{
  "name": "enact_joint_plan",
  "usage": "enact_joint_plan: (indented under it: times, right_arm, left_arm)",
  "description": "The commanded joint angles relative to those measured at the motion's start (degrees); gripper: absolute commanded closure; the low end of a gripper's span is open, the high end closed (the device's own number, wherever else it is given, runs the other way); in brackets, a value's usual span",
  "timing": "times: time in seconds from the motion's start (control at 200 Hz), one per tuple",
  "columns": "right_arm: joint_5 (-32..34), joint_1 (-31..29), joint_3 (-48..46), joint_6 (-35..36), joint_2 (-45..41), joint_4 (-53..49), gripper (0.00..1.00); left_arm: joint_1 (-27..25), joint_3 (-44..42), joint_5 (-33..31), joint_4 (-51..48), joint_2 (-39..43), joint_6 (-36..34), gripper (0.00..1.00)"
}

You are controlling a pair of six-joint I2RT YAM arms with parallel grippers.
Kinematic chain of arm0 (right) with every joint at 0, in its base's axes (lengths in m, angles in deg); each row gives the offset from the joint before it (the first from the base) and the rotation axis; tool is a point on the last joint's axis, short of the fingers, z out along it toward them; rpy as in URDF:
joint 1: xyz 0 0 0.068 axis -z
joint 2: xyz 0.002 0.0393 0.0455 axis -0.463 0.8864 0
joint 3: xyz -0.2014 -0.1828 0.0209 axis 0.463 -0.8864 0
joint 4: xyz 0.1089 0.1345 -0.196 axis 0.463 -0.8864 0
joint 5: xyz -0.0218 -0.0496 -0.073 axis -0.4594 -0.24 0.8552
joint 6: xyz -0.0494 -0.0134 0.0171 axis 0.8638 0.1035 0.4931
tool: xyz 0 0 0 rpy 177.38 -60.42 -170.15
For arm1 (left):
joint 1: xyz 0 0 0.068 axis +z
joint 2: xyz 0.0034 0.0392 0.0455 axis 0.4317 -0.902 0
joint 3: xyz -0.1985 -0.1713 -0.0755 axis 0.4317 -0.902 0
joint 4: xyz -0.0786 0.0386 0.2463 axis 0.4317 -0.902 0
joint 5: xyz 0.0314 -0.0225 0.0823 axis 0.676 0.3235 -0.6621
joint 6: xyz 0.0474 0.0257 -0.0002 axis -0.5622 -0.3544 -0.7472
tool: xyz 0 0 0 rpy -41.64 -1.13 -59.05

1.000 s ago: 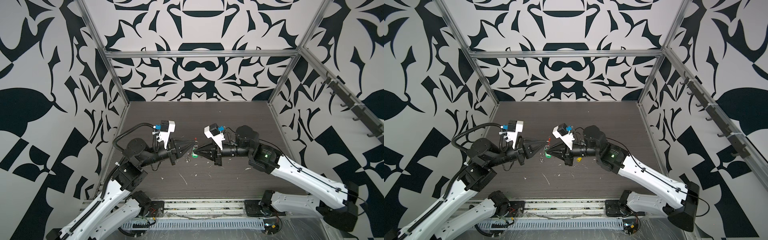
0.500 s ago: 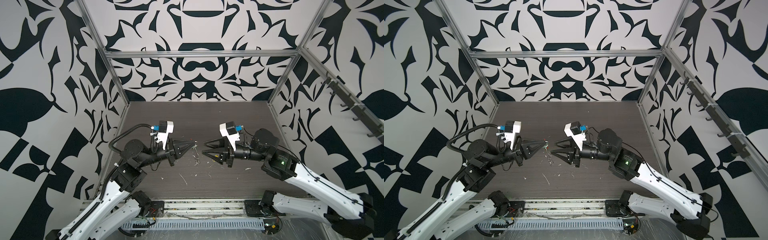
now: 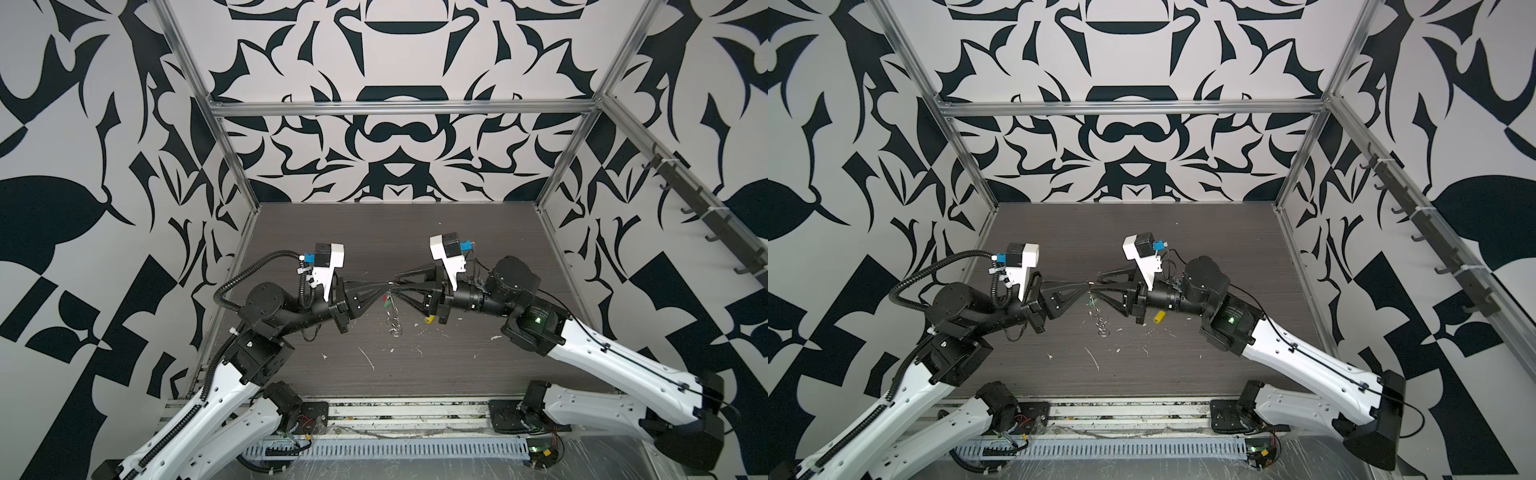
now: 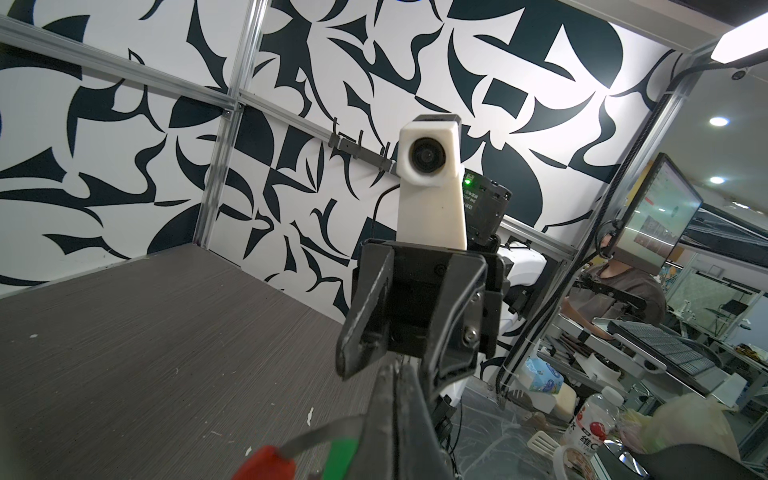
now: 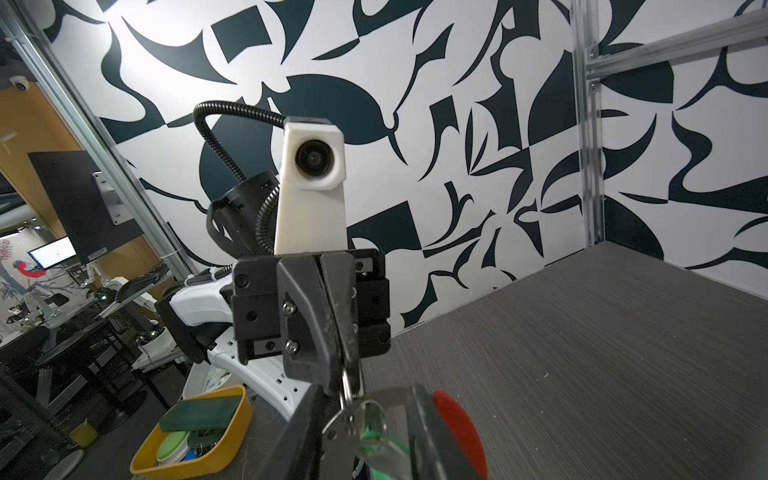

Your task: Remove the keys from the keyring

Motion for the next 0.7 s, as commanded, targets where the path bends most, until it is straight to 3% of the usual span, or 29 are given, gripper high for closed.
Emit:
enact_joint_plan:
  times: [0.0,0.515,0.66,0.695]
  right_arm:
    - [-1.88,-0.24,0.26,-1.32,-0.18,4.63,0.68]
    - [-4.07,-0.28,0.32,-0.98,0.13,3.27,1.0]
    - [-4.61,-0.25,0.2,-0.37,-0.51,2.28,1.0]
    - [-5.06,-0.17,0.09,0.18,-1.02,1.8,1.0]
  left_arm:
    - [-0.04,-0.6,0.55,3.1,0.86,0.66,1.0]
    - [0.0,-0.66,0.71,3.45,0.2,0.97,1.0]
    - [-0.04,-0.52,0.44,2.2,-0.14,1.69,1.0]
    - [0.04,-0.09,0.49,1.02,-0.12,1.72,0.91]
